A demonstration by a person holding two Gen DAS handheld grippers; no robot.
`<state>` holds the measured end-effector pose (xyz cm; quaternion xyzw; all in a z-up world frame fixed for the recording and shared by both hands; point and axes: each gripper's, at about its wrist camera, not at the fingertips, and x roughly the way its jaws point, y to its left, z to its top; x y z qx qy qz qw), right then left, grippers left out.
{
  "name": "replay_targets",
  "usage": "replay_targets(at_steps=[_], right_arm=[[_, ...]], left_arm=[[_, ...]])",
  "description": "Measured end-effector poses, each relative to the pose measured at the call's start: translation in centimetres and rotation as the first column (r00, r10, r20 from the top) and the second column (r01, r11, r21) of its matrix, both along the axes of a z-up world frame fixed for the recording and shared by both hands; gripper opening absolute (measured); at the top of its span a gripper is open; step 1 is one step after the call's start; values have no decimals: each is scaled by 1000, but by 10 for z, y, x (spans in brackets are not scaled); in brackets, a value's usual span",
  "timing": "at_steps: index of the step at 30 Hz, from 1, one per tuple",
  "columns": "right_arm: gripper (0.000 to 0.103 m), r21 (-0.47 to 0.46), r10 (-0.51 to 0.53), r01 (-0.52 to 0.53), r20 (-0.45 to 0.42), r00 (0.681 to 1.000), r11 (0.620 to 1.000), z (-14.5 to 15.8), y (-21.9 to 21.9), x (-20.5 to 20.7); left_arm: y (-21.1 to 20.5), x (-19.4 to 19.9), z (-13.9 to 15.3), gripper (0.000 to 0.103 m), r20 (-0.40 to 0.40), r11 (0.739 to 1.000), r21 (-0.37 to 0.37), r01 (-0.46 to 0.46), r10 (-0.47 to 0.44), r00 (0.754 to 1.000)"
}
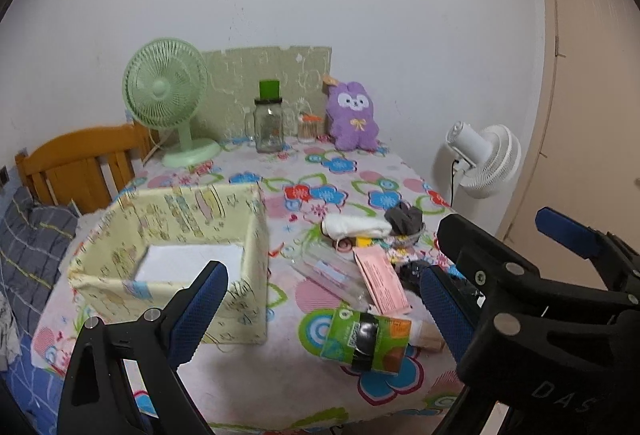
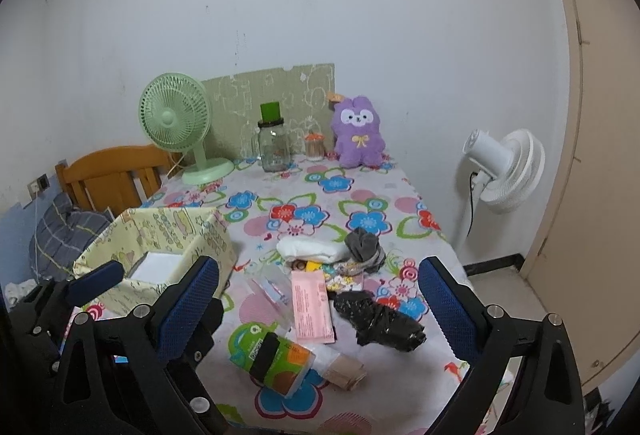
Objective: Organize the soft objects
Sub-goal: 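Grasp the green tissue pack with the left tool while the right tool approaches the white plastic bag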
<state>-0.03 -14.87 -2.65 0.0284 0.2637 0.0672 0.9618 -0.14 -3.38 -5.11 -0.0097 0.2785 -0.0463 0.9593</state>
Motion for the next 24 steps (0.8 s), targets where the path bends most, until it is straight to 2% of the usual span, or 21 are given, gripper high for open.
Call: replay_targets(at_steps=[13, 24], right_arm=[[93, 29, -5, 8, -103, 995, 1000, -47, -8, 19], [91, 3, -3, 3, -173, 985, 1000, -78, -12, 36]], left_arm=[[-6, 18, -41, 96, -87, 1000, -9, 23, -23, 996], [-25, 34, -73, 96, -145, 998, -5, 59, -59, 988]])
